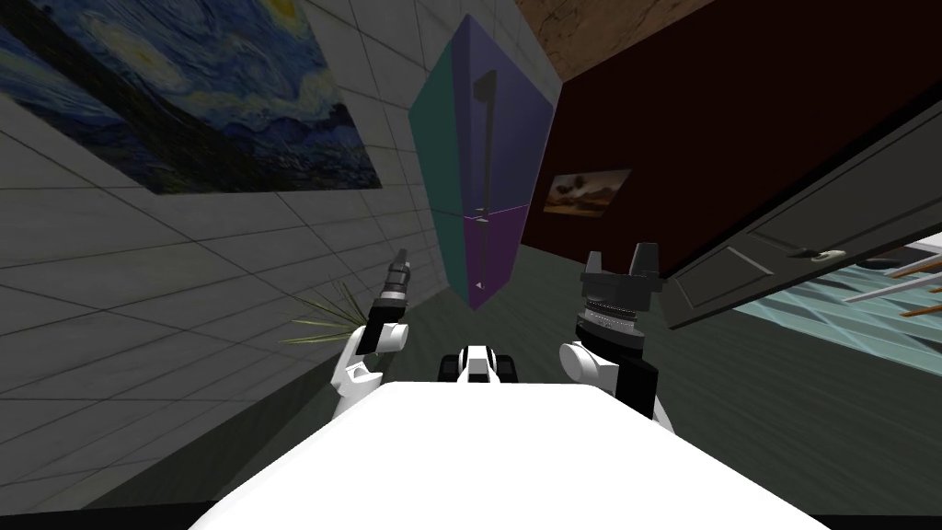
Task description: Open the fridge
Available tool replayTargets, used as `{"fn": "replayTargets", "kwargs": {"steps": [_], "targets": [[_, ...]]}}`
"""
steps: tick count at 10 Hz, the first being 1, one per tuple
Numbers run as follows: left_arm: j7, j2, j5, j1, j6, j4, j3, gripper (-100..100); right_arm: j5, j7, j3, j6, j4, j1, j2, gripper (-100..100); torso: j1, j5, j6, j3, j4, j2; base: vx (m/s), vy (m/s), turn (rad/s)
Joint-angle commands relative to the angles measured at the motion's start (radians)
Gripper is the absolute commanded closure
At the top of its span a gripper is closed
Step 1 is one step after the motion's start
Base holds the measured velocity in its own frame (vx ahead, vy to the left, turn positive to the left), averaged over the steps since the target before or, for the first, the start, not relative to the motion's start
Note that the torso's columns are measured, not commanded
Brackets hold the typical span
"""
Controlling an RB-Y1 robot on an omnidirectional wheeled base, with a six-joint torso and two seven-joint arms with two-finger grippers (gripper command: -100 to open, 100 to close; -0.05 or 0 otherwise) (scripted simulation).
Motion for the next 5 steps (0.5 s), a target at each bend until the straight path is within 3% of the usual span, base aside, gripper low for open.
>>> {"fn": "replayTargets", "kwargs": {"steps": [1, 5], "targets": [[-0.030, -0.002, 0.004, -0.045, 0.069, 0.008, 0.016, -100, 0.000, 0.000, 0.000, 0.000, 0.000, 0.000, 0.000, 0, 0.000, 0.000, 0.000, 0.000, 0.000, 0.000, 0.043, -0.096, -0.024], [-0.083, -0.016, 0.010, -0.120, 0.180, 0.027, 0.041, -100, 0.000, 0.000, 0.000, 0.000, 0.000, 0.000, 0.000, 0, -0.004, -0.001, 0.000, -0.001, -0.001, -0.002, 0.060, -0.114, -0.027]]}}
